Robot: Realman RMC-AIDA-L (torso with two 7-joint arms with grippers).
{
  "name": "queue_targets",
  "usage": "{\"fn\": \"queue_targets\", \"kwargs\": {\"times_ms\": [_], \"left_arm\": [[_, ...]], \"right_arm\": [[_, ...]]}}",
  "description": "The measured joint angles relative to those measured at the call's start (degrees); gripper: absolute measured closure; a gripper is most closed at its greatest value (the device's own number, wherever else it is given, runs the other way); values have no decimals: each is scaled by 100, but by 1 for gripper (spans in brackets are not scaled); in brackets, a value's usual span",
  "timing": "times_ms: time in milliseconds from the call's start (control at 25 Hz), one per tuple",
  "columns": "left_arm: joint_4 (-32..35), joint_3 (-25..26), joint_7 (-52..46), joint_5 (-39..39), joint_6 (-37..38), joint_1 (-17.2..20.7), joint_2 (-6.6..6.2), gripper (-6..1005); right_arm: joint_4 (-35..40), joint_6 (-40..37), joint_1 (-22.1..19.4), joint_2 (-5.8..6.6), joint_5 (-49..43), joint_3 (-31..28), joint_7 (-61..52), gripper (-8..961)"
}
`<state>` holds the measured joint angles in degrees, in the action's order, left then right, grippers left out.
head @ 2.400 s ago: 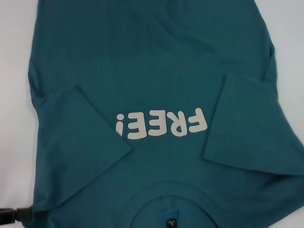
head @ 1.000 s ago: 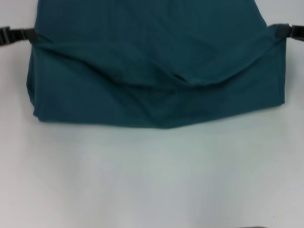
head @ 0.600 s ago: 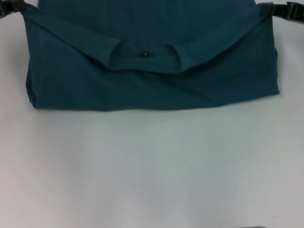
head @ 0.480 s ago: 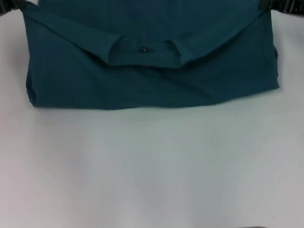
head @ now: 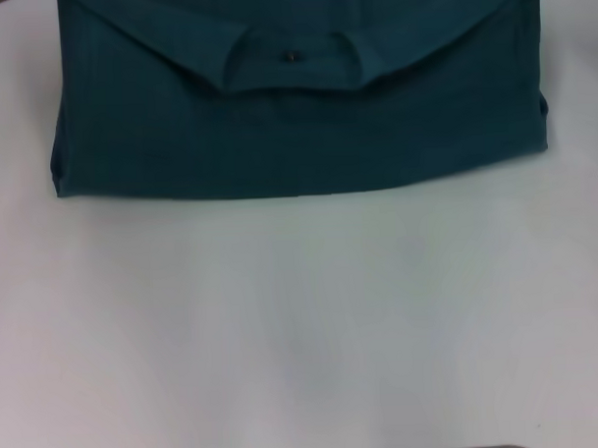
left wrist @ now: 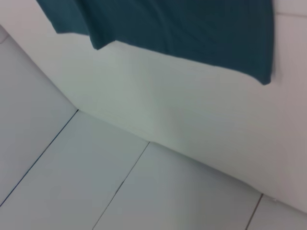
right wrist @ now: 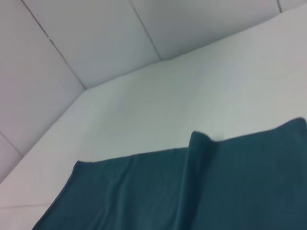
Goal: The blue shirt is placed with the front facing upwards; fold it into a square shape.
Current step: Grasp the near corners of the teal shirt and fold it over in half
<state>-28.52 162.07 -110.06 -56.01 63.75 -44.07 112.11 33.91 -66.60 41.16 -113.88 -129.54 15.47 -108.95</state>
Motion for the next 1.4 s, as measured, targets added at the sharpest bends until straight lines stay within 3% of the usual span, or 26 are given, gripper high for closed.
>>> {"fn": "queue_targets", "kwargs": {"times_ms": [200, 400, 520, 960, 1200, 1400], "left_arm": [[5, -34, 50, -206, -71, -88, 13, 903], [8, -44, 74, -226, -265, -136, 91, 901], [56, -31, 149, -227, -424, -107, 179, 900], [500, -34, 786, -780, -886, -29, 310, 895], [526, -31, 965, -825, -1173, -24, 540, 892], [527, -8, 1094, -834, -1237, -23, 650, 890]], "right_arm": [[6, 174, 132, 96, 4, 149, -97, 909], [-17, 367, 168, 109, 8, 246, -108, 908], [-54, 569, 168, 78, 9, 332, -84, 908], [-422, 1330, 209, -21, 9, 564, 81, 906], [-696, 1831, 299, -63, 7, 774, 83, 904], [-736, 2095, 319, -121, 7, 863, 84, 904]]}}
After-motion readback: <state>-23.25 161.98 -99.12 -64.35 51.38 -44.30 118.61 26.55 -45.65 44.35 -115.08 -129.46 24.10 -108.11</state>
